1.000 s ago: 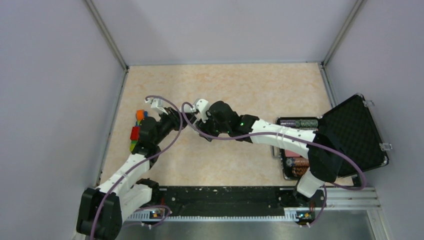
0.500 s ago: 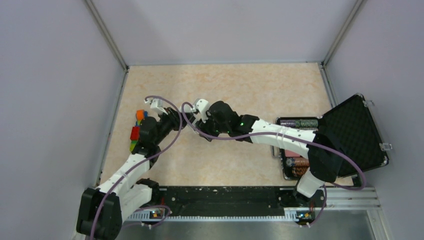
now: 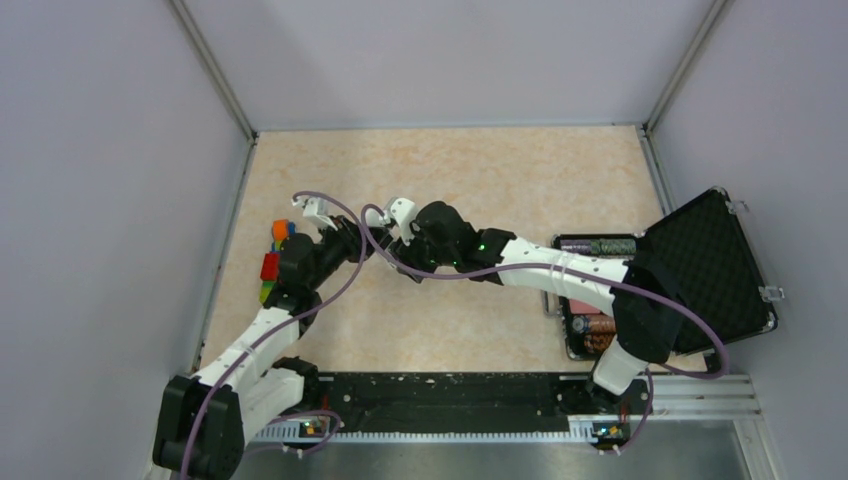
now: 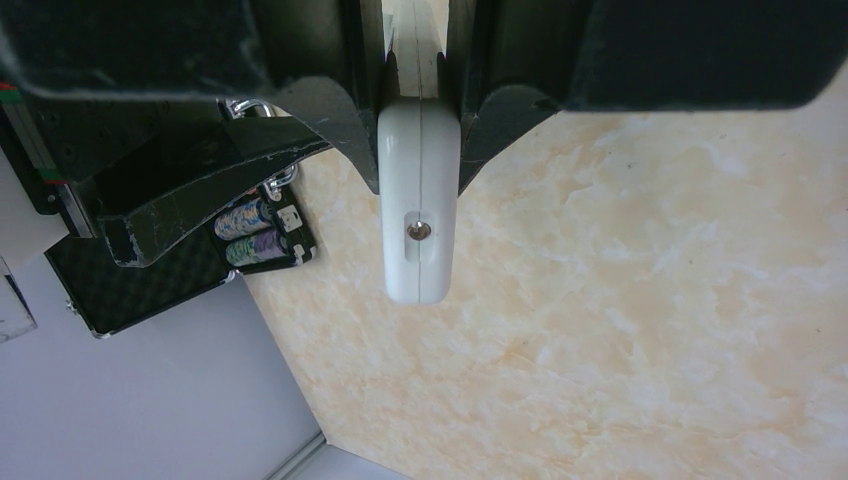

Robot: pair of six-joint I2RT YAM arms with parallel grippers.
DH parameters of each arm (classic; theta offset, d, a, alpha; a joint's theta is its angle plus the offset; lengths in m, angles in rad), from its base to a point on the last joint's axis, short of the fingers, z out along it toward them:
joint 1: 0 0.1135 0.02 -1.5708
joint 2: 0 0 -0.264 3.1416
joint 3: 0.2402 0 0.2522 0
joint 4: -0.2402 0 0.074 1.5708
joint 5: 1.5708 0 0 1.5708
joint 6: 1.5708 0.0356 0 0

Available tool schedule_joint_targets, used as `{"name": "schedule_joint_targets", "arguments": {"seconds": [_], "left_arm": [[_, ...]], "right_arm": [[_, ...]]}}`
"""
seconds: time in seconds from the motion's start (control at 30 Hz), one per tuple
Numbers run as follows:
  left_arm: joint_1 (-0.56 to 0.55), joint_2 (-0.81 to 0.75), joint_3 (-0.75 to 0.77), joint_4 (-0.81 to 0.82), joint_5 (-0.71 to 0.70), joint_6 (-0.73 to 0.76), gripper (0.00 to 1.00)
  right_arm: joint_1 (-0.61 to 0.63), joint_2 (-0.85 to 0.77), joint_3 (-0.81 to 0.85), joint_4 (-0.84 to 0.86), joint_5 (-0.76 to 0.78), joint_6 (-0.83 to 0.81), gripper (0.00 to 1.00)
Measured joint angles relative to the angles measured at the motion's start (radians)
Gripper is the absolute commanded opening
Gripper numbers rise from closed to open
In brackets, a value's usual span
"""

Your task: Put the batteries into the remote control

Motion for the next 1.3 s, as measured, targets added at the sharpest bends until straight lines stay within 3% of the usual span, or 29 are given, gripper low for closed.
{"name": "schedule_joint_targets", "arguments": {"seconds": [1.3], "left_arm": [[0.006, 0.029, 0.026, -0.004, -0.008, -0.081, 0.00]], "right_arm": [[-0.022, 0.024, 0.034, 0.009, -0.004, 0.040, 0.38]]}}
